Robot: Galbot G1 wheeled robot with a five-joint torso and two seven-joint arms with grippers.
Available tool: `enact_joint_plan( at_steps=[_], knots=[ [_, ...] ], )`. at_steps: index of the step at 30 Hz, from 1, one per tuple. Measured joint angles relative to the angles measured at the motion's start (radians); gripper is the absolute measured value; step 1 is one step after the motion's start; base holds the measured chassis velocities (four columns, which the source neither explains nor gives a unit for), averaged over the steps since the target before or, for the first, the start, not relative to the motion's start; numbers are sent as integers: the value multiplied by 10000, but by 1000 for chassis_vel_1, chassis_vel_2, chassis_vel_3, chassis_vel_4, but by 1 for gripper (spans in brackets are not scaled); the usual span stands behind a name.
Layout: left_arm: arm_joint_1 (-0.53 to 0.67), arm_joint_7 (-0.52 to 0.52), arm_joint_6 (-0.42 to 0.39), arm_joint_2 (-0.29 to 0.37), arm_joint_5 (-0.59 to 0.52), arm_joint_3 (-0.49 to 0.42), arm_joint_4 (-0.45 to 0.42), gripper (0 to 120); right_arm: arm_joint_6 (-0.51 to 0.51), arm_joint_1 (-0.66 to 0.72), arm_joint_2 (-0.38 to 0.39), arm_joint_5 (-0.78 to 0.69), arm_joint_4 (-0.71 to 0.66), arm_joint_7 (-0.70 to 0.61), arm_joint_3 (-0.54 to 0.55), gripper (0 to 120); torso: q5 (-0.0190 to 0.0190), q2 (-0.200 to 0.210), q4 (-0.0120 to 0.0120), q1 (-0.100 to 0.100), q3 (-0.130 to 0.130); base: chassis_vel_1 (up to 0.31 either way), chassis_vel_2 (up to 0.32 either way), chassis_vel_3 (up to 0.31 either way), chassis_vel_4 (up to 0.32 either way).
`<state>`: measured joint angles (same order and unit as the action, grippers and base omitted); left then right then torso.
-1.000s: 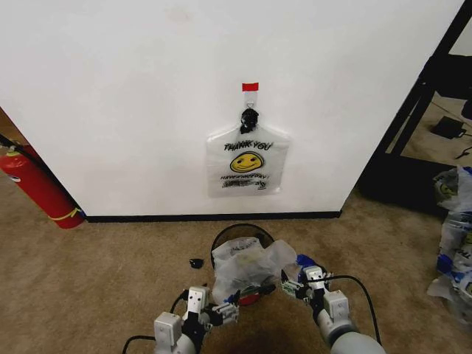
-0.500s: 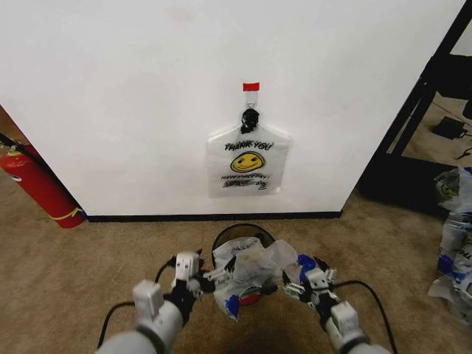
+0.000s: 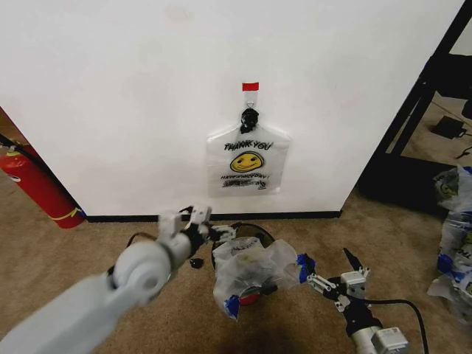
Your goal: Pick up the garbage bag from the wall and place it over the trash bin.
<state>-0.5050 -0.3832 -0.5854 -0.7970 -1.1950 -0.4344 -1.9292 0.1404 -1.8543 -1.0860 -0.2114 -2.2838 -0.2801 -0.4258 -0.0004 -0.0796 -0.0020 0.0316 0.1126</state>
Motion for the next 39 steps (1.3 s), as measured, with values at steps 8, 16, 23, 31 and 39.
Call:
enact_joint_plan(
  at_steps=[8, 16, 23, 31, 39],
  knots=[
    [2023, 825, -721, -831, 124, -1630, 2469, 98, -237, -227, 91, -767, -900, 41, -774, 100, -10, 0, 4, 1, 0, 0, 0, 0, 0],
    [2269, 1663, -1047, -1242, 198, -1882, 3827, 88, -600, -273, 351, -1232, -1301, -92, -1049, 100, -4, 0, 8, 0, -2, 0, 0, 0, 0],
    [2171, 1822, -1115, -1443, 246, -1905, 4190, 63, -799, -205, 388, -1303, -1352, -239, -971, 100, -5, 0, 5, -1, -2, 0, 0, 0, 0],
    [2135, 2088, -1041, -1456, 361, -2112, 4214, 32, -978, -187, 314, -1357, -1224, -444, -969, 100, -5, 0, 7, -1, -2, 0, 0, 0, 0],
    [2107, 2096, -1062, -1544, 83, -2042, 4304, 5, -1151, -68, 359, -1367, -1224, -591, -857, 100, -6, -1, 3, -1, -2, 0, 0, 0, 0]
  ],
)
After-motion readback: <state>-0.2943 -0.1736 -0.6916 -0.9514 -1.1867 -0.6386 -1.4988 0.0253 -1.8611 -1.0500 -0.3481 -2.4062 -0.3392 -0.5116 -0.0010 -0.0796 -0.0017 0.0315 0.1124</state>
